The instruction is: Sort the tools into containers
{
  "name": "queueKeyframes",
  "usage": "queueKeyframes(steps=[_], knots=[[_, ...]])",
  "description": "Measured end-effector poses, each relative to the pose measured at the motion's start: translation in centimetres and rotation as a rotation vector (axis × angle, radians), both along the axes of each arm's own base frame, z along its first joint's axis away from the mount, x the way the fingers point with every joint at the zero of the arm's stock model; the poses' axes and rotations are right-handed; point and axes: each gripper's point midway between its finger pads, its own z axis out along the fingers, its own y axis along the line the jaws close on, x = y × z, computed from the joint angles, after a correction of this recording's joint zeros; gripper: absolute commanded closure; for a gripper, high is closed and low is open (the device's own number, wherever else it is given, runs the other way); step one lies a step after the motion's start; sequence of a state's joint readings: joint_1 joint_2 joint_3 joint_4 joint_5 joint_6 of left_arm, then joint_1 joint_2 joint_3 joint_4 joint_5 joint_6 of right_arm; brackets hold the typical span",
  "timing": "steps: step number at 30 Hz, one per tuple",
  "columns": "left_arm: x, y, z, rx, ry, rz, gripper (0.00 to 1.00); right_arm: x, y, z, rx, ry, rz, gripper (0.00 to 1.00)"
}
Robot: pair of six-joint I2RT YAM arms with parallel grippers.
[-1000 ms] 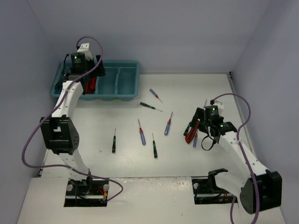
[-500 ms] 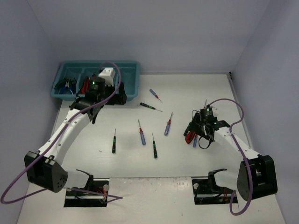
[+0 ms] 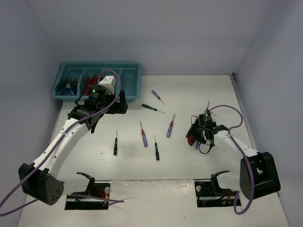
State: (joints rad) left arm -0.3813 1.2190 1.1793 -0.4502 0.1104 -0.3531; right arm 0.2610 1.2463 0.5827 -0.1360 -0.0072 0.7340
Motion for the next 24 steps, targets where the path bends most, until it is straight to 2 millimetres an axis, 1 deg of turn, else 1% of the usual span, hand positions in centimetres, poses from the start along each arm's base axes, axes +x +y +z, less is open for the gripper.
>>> queueKeyframes(steps=[4, 8, 11, 17, 21, 24], knots=[[-0.3, -0.1, -0.3, 0.005, 0.013, -0.006, 0.15, 0.1, 0.5, -0.4, -0.002, 0.003, 0.0, 0.59], [-0.6, 0.1, -0.6, 0.01, 0.023, -0.005, 0.15, 0.4, 0.5, -0.6, -0.008, 0.002, -0.017, 0.6], [-1.0, 0.2, -0.8, 0.015, 0.032, -0.003, 0.15, 0.4, 0.5, -0.6, -0.007, 0.003, -0.031, 0.57], [-1.1, 0.3, -0.6, 0.013, 0.027, -0.003, 0.15, 0.4, 0.4, -0.7, -0.007, 0.009, -0.053, 0.5], [-1.3, 0.4, -0.8, 0.014, 0.029, -0.003, 0.15, -0.3, -0.2, -2.0, -0.031, 0.044, -0.079, 0.48], [-1.5, 0.4, -1.0, 0.017, 0.036, -0.003, 0.15, 0.2, -0.1, -1.8, -0.025, 0.023, -0.085, 0.48]])
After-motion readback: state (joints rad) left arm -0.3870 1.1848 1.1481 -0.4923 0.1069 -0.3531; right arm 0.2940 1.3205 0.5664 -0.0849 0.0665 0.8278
